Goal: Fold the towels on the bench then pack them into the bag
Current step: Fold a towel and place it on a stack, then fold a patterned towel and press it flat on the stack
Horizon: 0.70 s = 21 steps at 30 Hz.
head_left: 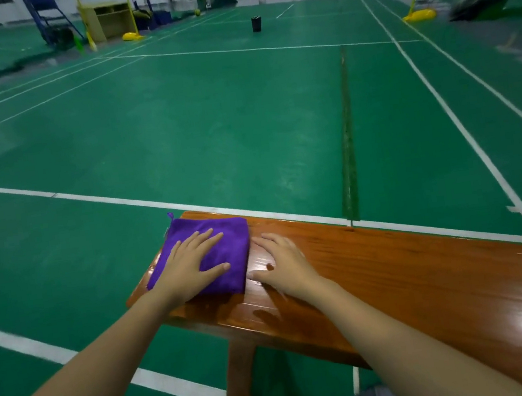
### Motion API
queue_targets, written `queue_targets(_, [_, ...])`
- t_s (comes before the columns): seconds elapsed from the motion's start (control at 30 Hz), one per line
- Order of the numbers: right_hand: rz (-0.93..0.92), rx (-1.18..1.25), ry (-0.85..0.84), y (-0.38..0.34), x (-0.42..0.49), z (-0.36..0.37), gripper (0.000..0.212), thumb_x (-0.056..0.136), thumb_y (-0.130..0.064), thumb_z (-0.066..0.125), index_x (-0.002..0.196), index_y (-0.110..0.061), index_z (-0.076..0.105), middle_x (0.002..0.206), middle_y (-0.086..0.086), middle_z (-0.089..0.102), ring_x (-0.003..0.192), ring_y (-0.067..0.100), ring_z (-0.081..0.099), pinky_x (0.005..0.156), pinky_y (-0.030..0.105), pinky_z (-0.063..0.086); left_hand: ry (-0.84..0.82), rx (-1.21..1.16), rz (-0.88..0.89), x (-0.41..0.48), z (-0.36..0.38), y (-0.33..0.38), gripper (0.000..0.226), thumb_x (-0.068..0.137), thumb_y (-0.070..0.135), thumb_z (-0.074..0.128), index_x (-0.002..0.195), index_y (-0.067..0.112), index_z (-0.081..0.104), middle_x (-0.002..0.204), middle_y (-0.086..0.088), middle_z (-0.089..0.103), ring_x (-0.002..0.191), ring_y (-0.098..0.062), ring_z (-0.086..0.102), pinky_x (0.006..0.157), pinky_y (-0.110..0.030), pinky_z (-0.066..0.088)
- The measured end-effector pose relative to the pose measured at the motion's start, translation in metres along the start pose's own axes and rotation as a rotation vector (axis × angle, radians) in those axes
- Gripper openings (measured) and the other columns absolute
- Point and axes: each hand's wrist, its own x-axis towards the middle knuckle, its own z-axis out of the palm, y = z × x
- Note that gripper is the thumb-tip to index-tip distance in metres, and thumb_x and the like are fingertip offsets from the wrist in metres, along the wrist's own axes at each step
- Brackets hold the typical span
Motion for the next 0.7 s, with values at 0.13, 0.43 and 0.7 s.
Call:
queue_targets(0.13, [0.055, 0.037, 0.094, 0.027, -0.05, -0.047, 0.071, 0.082, -0.04, 0.068, 0.143, -0.026, 0.036, 0.151, -0.004, 0.031, 0.139, 0.016, 0.023, 0.114, 0.033, 0.02, -0.005, -0.02, 0.104, 0.0, 0.014, 0.063, 0.105, 0.054, 0.091, 0.023, 0.143, 0.036, 0.031, 0.154, 0.01, 0.025, 0.143, -0.014, 0.017, 0.117, -0.042, 0.01])
queue_targets(0.43, [0.217, -0.013, 0.346, 0.128, -0.186, -0.165, 0.067, 0.082, -0.036, 0.069, 0.141, -0.02, 0.041, 0.148, -0.001, 0.037, 0.14, 0.017, 0.025, 0.115, 0.031, 0.02, -0.093, -0.142, 0.32, 0.002, 0.073, 0.269, 0.112, 0.05, 0.093, 0.021, 0.147, 0.037, 0.02, 0.156, 0.012, 0.017, 0.144, -0.01, 0.011, 0.117, -0.039, 0.004])
queue_targets(0.7, [0.414, -0.151, 0.533, 0.211, -0.293, -0.238, 0.066, 0.084, -0.038, 0.067, 0.141, -0.022, 0.039, 0.147, -0.002, 0.038, 0.139, 0.018, 0.027, 0.113, 0.035, 0.022, -0.205, -0.18, 0.495, -0.002, 0.13, 0.418, 0.077, 0.085, 0.064, 0.047, 0.148, 0.032, 0.018, 0.157, 0.009, 0.016, 0.144, -0.013, 0.011, 0.118, -0.041, 0.008])
